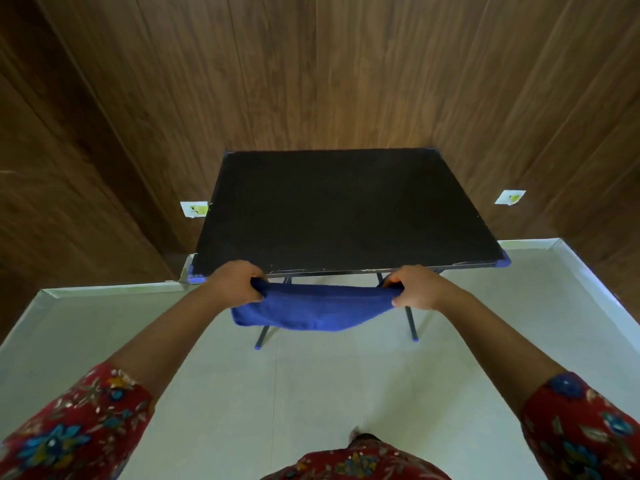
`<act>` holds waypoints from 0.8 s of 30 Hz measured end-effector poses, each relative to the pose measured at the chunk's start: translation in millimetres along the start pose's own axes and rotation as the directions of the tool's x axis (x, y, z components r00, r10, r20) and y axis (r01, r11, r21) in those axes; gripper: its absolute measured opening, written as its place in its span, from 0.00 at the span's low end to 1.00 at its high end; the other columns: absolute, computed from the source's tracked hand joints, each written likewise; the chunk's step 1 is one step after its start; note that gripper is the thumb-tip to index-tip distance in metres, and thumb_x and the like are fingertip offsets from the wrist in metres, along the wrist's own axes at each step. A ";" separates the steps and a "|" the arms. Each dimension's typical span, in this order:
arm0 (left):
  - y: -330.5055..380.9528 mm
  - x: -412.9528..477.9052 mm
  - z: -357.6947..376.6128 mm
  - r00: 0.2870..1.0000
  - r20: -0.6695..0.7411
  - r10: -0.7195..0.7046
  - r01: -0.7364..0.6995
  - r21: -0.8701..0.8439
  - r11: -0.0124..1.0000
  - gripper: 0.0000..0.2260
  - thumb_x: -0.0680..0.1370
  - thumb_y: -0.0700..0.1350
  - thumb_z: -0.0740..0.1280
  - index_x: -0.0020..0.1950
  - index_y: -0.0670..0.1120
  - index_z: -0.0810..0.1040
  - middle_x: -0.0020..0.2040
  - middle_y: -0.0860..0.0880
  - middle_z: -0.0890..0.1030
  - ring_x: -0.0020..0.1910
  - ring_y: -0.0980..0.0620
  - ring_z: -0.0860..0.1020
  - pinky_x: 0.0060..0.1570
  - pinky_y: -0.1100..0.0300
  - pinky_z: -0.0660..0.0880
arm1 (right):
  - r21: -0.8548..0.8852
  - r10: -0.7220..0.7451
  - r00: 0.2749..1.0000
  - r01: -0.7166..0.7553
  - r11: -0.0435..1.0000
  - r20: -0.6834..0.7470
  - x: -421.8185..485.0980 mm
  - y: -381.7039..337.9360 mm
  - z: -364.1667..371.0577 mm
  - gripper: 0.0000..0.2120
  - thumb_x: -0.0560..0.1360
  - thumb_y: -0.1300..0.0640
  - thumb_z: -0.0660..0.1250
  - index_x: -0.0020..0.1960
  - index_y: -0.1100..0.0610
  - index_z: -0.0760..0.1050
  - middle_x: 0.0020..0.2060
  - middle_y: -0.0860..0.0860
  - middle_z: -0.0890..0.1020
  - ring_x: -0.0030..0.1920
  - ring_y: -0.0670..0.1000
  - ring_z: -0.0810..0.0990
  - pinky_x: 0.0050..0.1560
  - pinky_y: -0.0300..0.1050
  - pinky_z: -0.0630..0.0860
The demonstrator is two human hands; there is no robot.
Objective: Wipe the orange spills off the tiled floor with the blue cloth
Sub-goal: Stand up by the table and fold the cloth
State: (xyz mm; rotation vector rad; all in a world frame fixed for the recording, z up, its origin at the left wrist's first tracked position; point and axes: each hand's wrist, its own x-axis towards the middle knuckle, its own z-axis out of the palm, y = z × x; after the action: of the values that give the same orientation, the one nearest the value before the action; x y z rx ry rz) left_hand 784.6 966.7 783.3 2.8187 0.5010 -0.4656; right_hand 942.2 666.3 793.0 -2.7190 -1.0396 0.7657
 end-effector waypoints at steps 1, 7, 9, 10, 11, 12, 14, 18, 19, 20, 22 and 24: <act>-1.5 -1.3 -3.7 1.000 -0.004 -0.020 0.020 0.049 0.999 0.09 0.76 0.50 0.67 0.55 0.52 0.81 0.57 0.46 0.79 0.55 0.46 0.76 0.57 0.55 0.74 | -0.001 0.023 0.999 -0.023 1.000 -0.031 1.0 2.4 -3.9 0.14 0.74 0.57 0.68 0.59 0.53 0.79 0.54 0.52 0.79 0.52 0.52 0.77 0.51 0.44 0.74; -28.5 -20.7 -32.2 0.996 0.083 -0.017 0.074 -0.753 0.653 0.33 0.58 0.60 0.76 0.59 0.46 0.81 0.64 0.52 0.78 0.63 0.48 0.76 0.59 0.58 0.70 | 0.652 0.057 0.992 0.033 0.758 -0.116 -13.3 27.3 -24.9 0.05 0.77 0.58 0.68 0.52 0.51 0.79 0.51 0.47 0.81 0.53 0.49 0.79 0.51 0.40 0.73; -33.1 -28.2 -30.9 0.995 0.094 -0.031 0.099 -0.950 0.295 0.24 0.66 0.56 0.74 0.56 0.44 0.81 0.57 0.44 0.82 0.56 0.45 0.80 0.52 0.55 0.72 | 0.872 0.090 0.987 0.075 0.484 -0.135 -16.2 27.3 -22.5 0.06 0.77 0.59 0.66 0.52 0.51 0.79 0.52 0.52 0.83 0.50 0.50 0.82 0.49 0.43 0.77; -34.0 -30.0 -27.0 0.993 0.105 -0.055 0.110 -0.989 0.101 0.18 0.70 0.51 0.70 0.56 0.43 0.80 0.58 0.42 0.82 0.53 0.44 0.81 0.50 0.54 0.73 | 0.925 0.117 0.985 0.077 0.371 -0.129 -15.7 27.8 -19.2 0.07 0.78 0.59 0.66 0.55 0.52 0.78 0.54 0.54 0.83 0.50 0.52 0.83 0.49 0.47 0.78; -33.8 -30.8 -23.2 0.988 0.119 -0.098 0.116 -0.993 -0.033 0.14 0.73 0.48 0.67 0.57 0.43 0.80 0.58 0.42 0.81 0.51 0.45 0.81 0.49 0.54 0.73 | 0.945 0.147 0.981 0.071 0.318 -0.123 -14.3 27.2 -14.8 0.08 0.78 0.57 0.65 0.57 0.52 0.78 0.55 0.55 0.83 0.51 0.53 0.83 0.49 0.49 0.79; -31.0 -31.1 -17.9 0.980 0.144 -0.138 0.129 -0.985 -0.111 0.13 0.75 0.47 0.66 0.58 0.43 0.79 0.57 0.42 0.81 0.51 0.45 0.81 0.48 0.53 0.73 | 0.953 0.183 0.977 0.052 0.299 -0.111 -13.2 24.8 -10.6 0.09 0.79 0.55 0.64 0.58 0.52 0.77 0.55 0.54 0.82 0.51 0.54 0.82 0.47 0.50 0.79; -20.5 -29.5 -8.5 0.963 0.207 -0.174 0.184 -0.973 -0.139 0.13 0.77 0.47 0.66 0.60 0.44 0.78 0.57 0.43 0.82 0.54 0.43 0.80 0.50 0.50 0.74 | 0.961 0.266 0.958 0.033 0.275 -0.109 -11.6 16.2 -2.8 0.08 0.80 0.53 0.62 0.58 0.49 0.75 0.52 0.51 0.82 0.51 0.53 0.81 0.45 0.49 0.78; 9.8 -28.6 -2.5 0.937 0.292 -0.194 0.279 -0.956 -0.092 0.10 0.78 0.46 0.66 0.57 0.45 0.78 0.58 0.43 0.81 0.54 0.44 0.79 0.49 0.51 0.75 | 0.977 0.309 0.938 0.100 0.189 -0.156 -6.5 -15.6 7.7 0.08 0.82 0.51 0.59 0.57 0.50 0.75 0.51 0.50 0.81 0.47 0.51 0.79 0.38 0.45 0.76; 18.1 -28.5 -1.3 0.937 0.291 -0.191 0.279 -0.956 -0.088 0.11 0.78 0.46 0.65 0.59 0.44 0.77 0.58 0.43 0.81 0.54 0.44 0.79 0.47 0.51 0.75 | 0.978 0.302 0.940 0.108 0.179 -0.159 -4.2 -26.6 10.8 0.08 0.82 0.51 0.59 0.58 0.50 0.75 0.50 0.49 0.81 0.46 0.50 0.79 0.36 0.43 0.75; 27.2 -28.7 -0.4 0.939 0.288 -0.187 0.275 -0.957 -0.094 0.12 0.79 0.46 0.65 0.60 0.44 0.77 0.57 0.43 0.81 0.53 0.45 0.80 0.46 0.51 0.76 | 0.979 0.285 0.945 0.115 0.168 -0.159 -2.4 -40.2 12.8 0.08 0.82 0.51 0.59 0.58 0.51 0.74 0.48 0.49 0.82 0.44 0.50 0.80 0.34 0.42 0.75; 44.8 -27.8 1.2 0.946 0.284 -0.158 0.268 -0.956 -0.116 0.13 0.79 0.46 0.64 0.62 0.43 0.75 0.53 0.43 0.82 0.51 0.46 0.80 0.45 0.52 0.76 | 0.978 0.220 0.962 0.128 0.163 -0.162 0.9 -68.2 16.5 0.07 0.82 0.52 0.60 0.57 0.51 0.74 0.46 0.48 0.82 0.42 0.49 0.81 0.30 0.40 0.76; 60.1 -27.6 0.6 0.952 0.285 -0.110 0.265 -0.950 -0.163 0.14 0.80 0.48 0.63 0.62 0.43 0.76 0.52 0.44 0.83 0.51 0.46 0.81 0.47 0.52 0.76 | 0.969 0.156 0.971 0.151 0.194 -0.182 4.5 -91.1 19.4 0.06 0.82 0.53 0.59 0.56 0.51 0.74 0.46 0.48 0.82 0.43 0.49 0.81 0.30 0.40 0.76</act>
State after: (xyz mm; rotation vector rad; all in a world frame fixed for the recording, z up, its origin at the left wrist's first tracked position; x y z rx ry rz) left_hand 782.1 903.7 803.0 1.0754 0.7851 -0.0901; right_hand 881.7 736.8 801.1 -1.5302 -0.2084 0.6858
